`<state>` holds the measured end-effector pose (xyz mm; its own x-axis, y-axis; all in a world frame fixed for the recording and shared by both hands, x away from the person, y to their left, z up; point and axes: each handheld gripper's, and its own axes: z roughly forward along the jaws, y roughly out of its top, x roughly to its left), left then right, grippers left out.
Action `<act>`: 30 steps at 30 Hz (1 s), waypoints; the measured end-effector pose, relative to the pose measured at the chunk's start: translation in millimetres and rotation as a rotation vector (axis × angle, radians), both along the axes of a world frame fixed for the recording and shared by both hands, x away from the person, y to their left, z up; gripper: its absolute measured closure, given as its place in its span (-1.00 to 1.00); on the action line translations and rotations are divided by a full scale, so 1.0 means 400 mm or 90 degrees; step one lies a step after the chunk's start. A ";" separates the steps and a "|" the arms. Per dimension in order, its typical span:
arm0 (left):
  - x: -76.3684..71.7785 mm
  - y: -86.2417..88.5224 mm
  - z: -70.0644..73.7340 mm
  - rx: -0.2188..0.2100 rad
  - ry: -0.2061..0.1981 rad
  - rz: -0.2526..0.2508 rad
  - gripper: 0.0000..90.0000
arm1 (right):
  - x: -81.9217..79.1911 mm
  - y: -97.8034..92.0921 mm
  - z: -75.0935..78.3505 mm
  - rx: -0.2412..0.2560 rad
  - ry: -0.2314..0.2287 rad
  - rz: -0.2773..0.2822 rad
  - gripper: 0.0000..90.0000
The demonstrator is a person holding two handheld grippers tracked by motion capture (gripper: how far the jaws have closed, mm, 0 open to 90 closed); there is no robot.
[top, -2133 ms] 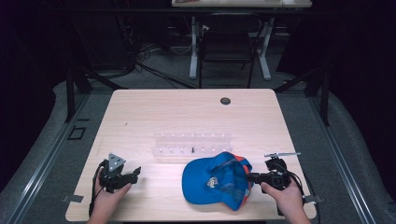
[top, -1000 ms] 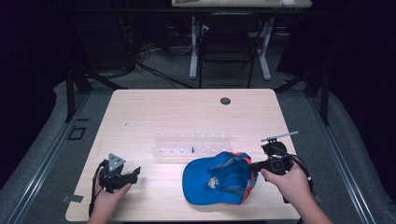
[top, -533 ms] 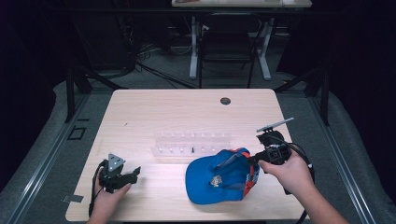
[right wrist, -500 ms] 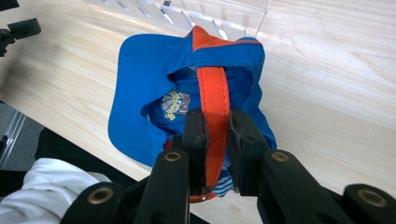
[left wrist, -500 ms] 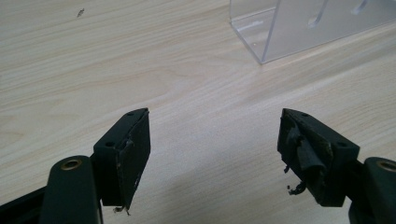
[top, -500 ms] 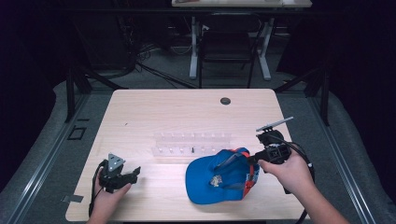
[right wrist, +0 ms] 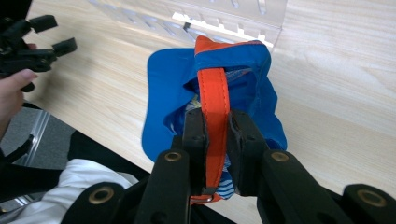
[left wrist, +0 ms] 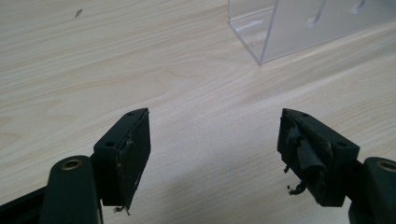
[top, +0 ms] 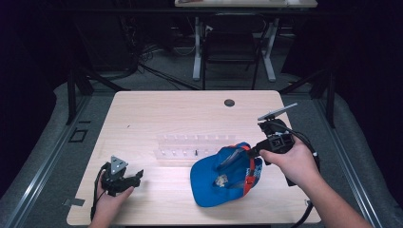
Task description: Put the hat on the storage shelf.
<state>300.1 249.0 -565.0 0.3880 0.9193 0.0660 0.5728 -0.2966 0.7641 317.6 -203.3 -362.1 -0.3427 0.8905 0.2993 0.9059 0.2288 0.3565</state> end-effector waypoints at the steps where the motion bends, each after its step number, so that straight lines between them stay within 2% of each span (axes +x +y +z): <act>1: 0.000 0.000 -0.001 -0.003 -0.001 0.002 -0.43 | 0.000 0.003 0.005 0.002 -0.002 -0.002 0.74; 5: 0.000 0.000 -0.001 -0.003 -0.001 0.002 -0.43 | 0.004 0.015 0.034 0.005 -0.002 0.002 0.74; 11: 0.001 0.000 0.000 -0.002 -0.002 0.000 -0.43 | 0.011 0.032 0.074 0.027 0.016 0.011 0.74; 14: 0.001 0.000 0.000 -0.004 -0.002 -0.001 -0.43 | 0.014 0.035 0.086 0.061 0.040 0.018 0.75; 22: 0.000 -0.001 0.001 -0.005 -0.001 -0.004 -0.40 | 0.026 0.030 0.083 0.121 0.065 0.010 0.75; 24: 0.000 -0.002 0.000 -0.006 0.000 -0.003 -0.40 | 0.029 0.028 0.081 0.150 0.069 0.002 0.75; 30: 0.000 -0.002 0.000 -0.008 -0.001 -0.002 -0.40 | 0.039 0.021 0.071 0.235 0.093 0.008 0.75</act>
<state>300.1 248.1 -565.1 0.3905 0.9189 0.0553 0.5709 -0.2888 0.7686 333.1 -195.1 -333.9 -0.2828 0.7096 0.6454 0.9511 0.1200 0.2847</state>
